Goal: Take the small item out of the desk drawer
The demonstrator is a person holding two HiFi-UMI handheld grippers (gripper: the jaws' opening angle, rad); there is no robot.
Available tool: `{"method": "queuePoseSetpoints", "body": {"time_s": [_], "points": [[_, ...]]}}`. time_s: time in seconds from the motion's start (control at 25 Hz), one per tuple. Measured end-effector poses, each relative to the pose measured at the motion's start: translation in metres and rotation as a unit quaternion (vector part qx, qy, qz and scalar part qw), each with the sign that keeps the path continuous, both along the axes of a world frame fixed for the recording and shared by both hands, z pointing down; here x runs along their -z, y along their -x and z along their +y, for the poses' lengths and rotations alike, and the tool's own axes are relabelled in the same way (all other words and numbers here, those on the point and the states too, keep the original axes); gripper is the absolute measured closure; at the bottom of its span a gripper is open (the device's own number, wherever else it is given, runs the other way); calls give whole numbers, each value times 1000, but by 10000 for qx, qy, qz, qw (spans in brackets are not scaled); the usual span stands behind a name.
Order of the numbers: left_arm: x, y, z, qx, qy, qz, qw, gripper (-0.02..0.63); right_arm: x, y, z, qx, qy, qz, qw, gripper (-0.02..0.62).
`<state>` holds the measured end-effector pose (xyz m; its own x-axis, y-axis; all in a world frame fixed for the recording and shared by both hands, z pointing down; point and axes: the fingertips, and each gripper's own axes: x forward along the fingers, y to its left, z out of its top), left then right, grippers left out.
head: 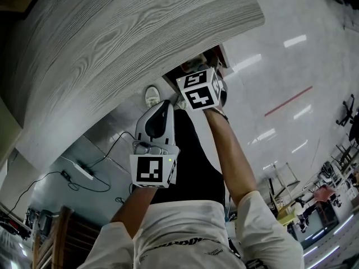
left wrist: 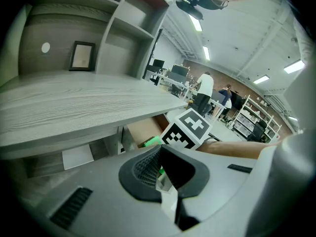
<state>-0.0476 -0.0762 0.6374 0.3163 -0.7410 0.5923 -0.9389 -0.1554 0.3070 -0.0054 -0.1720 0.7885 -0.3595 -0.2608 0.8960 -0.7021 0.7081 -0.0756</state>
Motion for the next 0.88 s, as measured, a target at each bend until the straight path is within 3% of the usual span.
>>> {"method": "queuePoseSetpoints", "body": {"time_s": [0.32, 0.4, 0.88], "points": [[0, 2, -2, 43, 5, 22, 10000, 589, 0, -1, -2, 20, -114, 145, 9998, 172], [1, 3, -2, 77, -3, 65, 9999, 589, 0, -2, -1, 39, -146, 145, 9998, 218], [8, 5, 8, 39, -88, 92, 9999, 589, 12, -12, 0, -222, -231, 27, 9995, 224]]}}
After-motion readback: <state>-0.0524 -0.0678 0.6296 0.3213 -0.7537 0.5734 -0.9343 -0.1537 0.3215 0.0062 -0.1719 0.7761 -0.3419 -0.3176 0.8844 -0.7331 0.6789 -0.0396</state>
